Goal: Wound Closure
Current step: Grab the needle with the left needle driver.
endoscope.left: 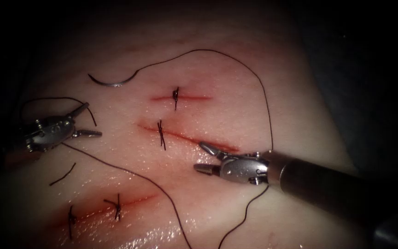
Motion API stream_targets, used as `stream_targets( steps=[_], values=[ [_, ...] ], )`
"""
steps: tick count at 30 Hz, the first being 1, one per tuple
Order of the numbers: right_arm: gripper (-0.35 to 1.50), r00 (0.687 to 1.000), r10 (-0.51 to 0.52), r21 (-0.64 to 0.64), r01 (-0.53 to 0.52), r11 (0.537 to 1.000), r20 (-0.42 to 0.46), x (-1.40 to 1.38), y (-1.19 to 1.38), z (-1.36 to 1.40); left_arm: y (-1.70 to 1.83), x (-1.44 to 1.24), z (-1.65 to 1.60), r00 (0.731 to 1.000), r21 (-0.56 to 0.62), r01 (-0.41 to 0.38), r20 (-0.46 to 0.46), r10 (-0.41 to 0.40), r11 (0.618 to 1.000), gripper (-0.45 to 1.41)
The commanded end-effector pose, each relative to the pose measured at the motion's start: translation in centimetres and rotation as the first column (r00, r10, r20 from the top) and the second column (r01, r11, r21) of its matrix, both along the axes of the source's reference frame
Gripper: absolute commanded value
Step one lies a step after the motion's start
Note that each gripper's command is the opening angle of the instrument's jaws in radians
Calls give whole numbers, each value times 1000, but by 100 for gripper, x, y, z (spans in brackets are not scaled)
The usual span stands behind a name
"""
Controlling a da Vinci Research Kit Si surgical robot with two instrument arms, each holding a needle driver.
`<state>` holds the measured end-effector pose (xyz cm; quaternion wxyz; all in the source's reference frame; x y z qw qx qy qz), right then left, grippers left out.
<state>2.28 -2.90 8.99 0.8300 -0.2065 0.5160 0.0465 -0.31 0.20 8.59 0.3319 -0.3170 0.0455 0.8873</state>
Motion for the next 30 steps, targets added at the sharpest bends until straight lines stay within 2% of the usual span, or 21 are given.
stream_targets(
  steps=[1, 11, 13, 16, 18, 25, 28, 30],
  values=[
    [148, 1000, 1, 1, -1, 1000, 4, -4, -1, 1, 3, -4, 6, 1000, -2, -1, -1, 1, 1000, 51],
    [148, 995, 42, 22, -45, 999, 92, -91, -19, -20, 11, 30, 41, 998, -30, 12, -60, -14, 999, 51],
    [148, 990, 50, 39, -56, 998, 132, -122, -19, -30, 8, 33, 46, 998, -31, 12, -57, -14, 999, 51],
    [148, 988, 69, 40, -75, 996, 139, -135, -17, -37, 7, 32, 47, 998, -30, 9, -61, -11, 1000, 51],
    [147, 987, 108, 37, -113, 993, 118, -159, -8, -55, 6, 29, 47, 998, -30, 10, -64, -12, 1000, 51],
    [147, 985, 170, 29, -171, 985, 26, -167, 22, -83, 6, 23, 48, 996, 0, -26, -91, 25, 1000, 49],
    [147, 986, 168, 40, -169, 985, 14, -162, 34, -91, 6, 19, 49, 988, 19, -94, -123, 96, 995, 49],
    [148, 987, 162, 59, -161, 985, -6, -160, 40, -100, 4, 18, 53, 970, 49, -188, -147, 193, 981, 47]
  ],
)
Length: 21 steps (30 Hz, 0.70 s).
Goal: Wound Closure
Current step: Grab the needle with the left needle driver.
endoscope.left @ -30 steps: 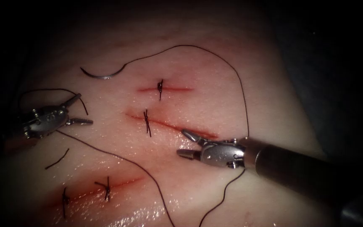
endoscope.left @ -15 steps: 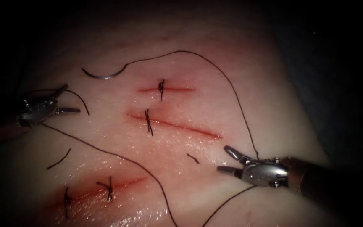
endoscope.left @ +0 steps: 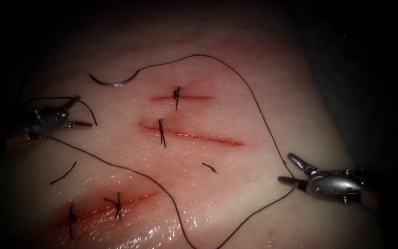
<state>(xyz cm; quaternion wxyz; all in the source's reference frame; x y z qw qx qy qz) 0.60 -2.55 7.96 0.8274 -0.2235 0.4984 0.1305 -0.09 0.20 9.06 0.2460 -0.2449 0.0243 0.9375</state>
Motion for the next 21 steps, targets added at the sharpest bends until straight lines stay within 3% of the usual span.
stream_targets(
  steps=[1, 5, 11, 16, 21],
  values=[
    [148, 1000, -2, -1, 2, 1000, -4, 8, 6, 3, 4, -5, 6, 1000, -1, 1, 2, -1, 1000, 47],
    [147, 999, 15, -8, -15, 1000, -36, -3, 14, -14, 6, -6, 13, 998, 28, -46, -29, 47, 999, 41],
    [145, 997, 42, -7, -43, 999, -61, -20, 26, -39, 31, -18, 30, 999, -18, 8, -33, -9, 1000, 31],
    [145, 996, 50, -16, -52, 999, -71, -18, 18, -49, 68, -36, 72, 987, -152, 79, -127, -99, 985, 39],
    [145, 997, 47, -18, -49, 999, -67, -16, 14, -46, 78, -37, 92, 984, -175, 73, -145, -99, 982, 46]
  ],
)
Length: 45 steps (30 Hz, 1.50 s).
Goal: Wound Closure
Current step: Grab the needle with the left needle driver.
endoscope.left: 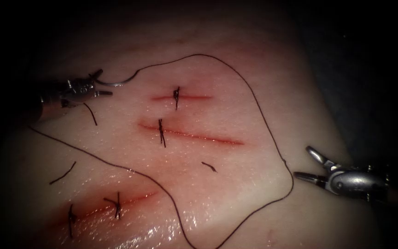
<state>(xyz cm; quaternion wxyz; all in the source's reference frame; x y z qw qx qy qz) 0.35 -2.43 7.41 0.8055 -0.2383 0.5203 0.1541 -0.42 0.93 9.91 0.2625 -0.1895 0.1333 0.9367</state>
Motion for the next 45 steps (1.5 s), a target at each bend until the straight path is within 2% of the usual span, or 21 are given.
stream_targets(
  steps=[1, 4, 7, 15, 17, 19, 20, 21, 22, 30, 32, 36, 37, 39, 41, 45],
  values=[
    [145, 1000, -1, -4, 1, 1000, -2, 8, 1, 9, 5, -4, 10, 1000, -3, -3, 2, 3, 1000, 47],
    [145, 1000, -3, -4, 3, 1000, 0, 9, 0, 10, 0, -4, 26, 996, 44, -79, -46, 81, 996, 52],
    [145, 1000, -3, -4, 3, 1000, 0, 9, 0, 11, -3, -3, 34, 988, 106, -140, -47, 146, 984, 52],
    [145, 1000, 1, -12, -1, 1000, 2, 16, -7, 14, 12, 3, 50, 981, 224, -182, -20, 192, 957, 57],
    [145, 1000, 0, -13, 0, 1000, 1, 16, -9, 13, 11, 8, 53, 983, 287, -163, -31, 179, 944, 49],
    [145, 1000, 0, -15, 0, 1000, 1, 15, -10, 13, 7, 12, 53, 987, 322, -142, -21, 158, 936, 22],
    [145, 1000, 0, -15, 0, 1000, 1, 15, -10, 13, 7, 12, 53, 987, 322, -142, -21, 158, 936, 22],
    [145, 1000, -1, -15, 1, 1000, 1, 15, -11, 13, 6, 13, 53, 989, 331, -134, -20, 149, 934, 9],
    [145, 1000, 3, -7, -3, 1000, -6, 15, -12, 13, 2, 18, 51, 994, 362, -93, -26, 110, 927, -42],
    [142, 998, 36, 152, -27, 988, -60, 20, -8, 2, -7, 26, 39, 994, 423, -57, -59, 90, 905, -45],
    [145, 995, 56, 198, -39, 979, -79, 22, -5, -5, -8, 24, 35, 998, 401, -35, -39, 55, 916, -45],
    [147, 987, 92, 281, -52, 958, -131, 31, -1, -21, -14, 14, 18, 998, 314, -45, -22, 54, 948, -45],
    [131, 968, 91, 372, 2, 928, -234, 41, -2, -31, -17, -1, -5, 999, 224, -48, 11, 47, 973, -45],
    [113, 952, 118, 436, 17, 900, -281, 51, -1, -36, -17, -13, -21, 999, 173, -45, 22, 42, 984, -45],
    [111, 948, 156, 468, -8, 884, -278, 61, 2, -38, -18, -28, -42, 999, 120, -45, 23, 43, 992, -45],
    [111, 920, 262, 575, -50, 817, -292, 83, 8, -36, -23, -59, -78, 998, 36, -49, 38, 48, 998, -45]
  ],
)
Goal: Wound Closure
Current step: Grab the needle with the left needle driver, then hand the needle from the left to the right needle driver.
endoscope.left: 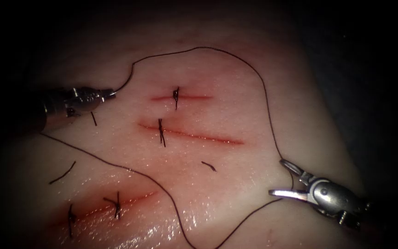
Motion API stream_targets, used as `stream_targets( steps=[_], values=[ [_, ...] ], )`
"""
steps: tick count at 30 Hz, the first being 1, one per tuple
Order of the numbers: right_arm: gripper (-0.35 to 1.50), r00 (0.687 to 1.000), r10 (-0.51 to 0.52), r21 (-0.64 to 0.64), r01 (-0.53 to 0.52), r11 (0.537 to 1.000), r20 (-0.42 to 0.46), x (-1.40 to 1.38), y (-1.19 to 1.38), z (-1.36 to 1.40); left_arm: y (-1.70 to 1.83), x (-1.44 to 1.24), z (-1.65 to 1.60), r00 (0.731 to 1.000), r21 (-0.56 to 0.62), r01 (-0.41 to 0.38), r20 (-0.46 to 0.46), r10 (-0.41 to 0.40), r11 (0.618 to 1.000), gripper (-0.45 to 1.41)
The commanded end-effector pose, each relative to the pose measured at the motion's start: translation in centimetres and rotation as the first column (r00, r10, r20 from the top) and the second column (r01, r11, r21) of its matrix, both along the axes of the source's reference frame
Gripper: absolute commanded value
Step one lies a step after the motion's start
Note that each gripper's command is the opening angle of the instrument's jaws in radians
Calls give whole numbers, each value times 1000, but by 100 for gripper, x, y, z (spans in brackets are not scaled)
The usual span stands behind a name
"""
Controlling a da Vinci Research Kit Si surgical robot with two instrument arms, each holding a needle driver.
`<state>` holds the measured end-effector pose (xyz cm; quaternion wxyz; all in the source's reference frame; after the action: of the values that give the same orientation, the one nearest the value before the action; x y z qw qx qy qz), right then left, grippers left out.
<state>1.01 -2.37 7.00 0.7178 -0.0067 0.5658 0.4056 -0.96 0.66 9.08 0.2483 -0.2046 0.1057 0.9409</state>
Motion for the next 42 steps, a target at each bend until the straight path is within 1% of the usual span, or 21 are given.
stream_targets(
  steps=[1, 2, 3, 4, 6, 8, 10, 14, 17, 20, 25, 27, 28, 29, 32, 33, 35, 36, 40, 41, 42],
  values=[
    [111, 1000, 17, 33, -16, 999, -24, 25, 6, 7, 2, -14, -4, 1000, -29, -3, 8, 3, 1000, -45],
    [115, 999, 25, 44, -24, 999, -27, 29, 8, 8, 0, -21, -10, 1000, -43, -4, 13, 4, 999, -45],
    [120, 998, 50, 82, -47, 996, -41, 41, 15, 10, -6, -36, -21, 1000, -74, -8, 8, 8, 997, -45],
    [130, 997, 70, 106, -65, 992, -44, 50, 22, 11, -11, -49, -28, 1000, -96, -4, 1, 4, 995, -45],
    [133, 991, 124, 166, -114, 980, -52, 62, 29, 9, -18, -64, -31, 1000, -120, 7, 12, -6, 993, -45],
    [142, 985, 170, 202, -159, 966, -39, 74, 36, 6, -25, -77, -32, 1000, -135, 0, 29, 4, 991, -45],
    [147, 979, 202, 209, -192, 959, -27, 87, 46, 4, -36, -92, -29, 998, -156, 1, 68, 10, 988, -45],
    [147, 972, 234, 228, -221, 948, -32, 101, 60, 9, -49, -103, -27, 996, -172, -3, 89, 19, 985, -45],
    [147, 966, 256, 244, -240, 940, -35, 110, 65, 15, -58, -110, -26, 995, -183, -2, 95, 19, 983, -45],
    [143, 957, 291, 297, -271, 915, -22, 128, 73, 32, -74, -127, -32, 991, -201, -5, 130, 32, 980, -45],
    [143, 956, 292, 311, -280, 908, 7, 137, 81, 46, -80, -137, -40, 990, -222, 15, 143, 18, 975, -45],
    [137, 953, 302, 318, -288, 903, 6, 140, 82, 50, -83, -141, -43, 989, -236, 29, 146, 6, 971, -45],
    [130, 947, 321, 332, -304, 893, 6, 143, 82, 53, -86, -144, -44, 989, -244, 36, 148, 0, 969, -45],
    [128, 940, 341, 344, -326, 881, 19, 146, 80, 56, -88, -146, -45, 989, -253, 45, 150, -7, 966, -45],
    [128, 924, 378, 367, -371, 853, 54, 152, 77, 60, -91, -151, -48, 990, -292, 46, 143, -4, 955, -45],
    [128, 908, 414, 388, -404, 828, 62, 156, 74, 61, -93, -153, -49, 992, -320, 49, 127, -9, 946, -45],
    [131, 900, 429, 387, -424, 819, 77, 160, 72, 60, -94, -154, -49, 993, -331, 47, 119, -8, 943, -45],
    [140, 889, 449, 381, -447, 809, 89, 167, 69, 59, -94, -155, -49, 994, -343, 47, 110, -10, 938, -45],
    [140, 884, 455, 376, -458, 806, 102, 179, 64, 58, -94, -157, -50, 996, -368, 50, 92, -18, 928, -45],
    [133, 884, 456, 376, -460, 805, 105, 182, 64, 59, -94, -158, -51, 996, -375, 54, 86, -23, 925, -45],
    [131, 883, 459, 374, -462, 805, 103, 183, 64, 60, -95, -158, -51, 996, -381, 53, 84, -22, 923, -45]
  ],
)
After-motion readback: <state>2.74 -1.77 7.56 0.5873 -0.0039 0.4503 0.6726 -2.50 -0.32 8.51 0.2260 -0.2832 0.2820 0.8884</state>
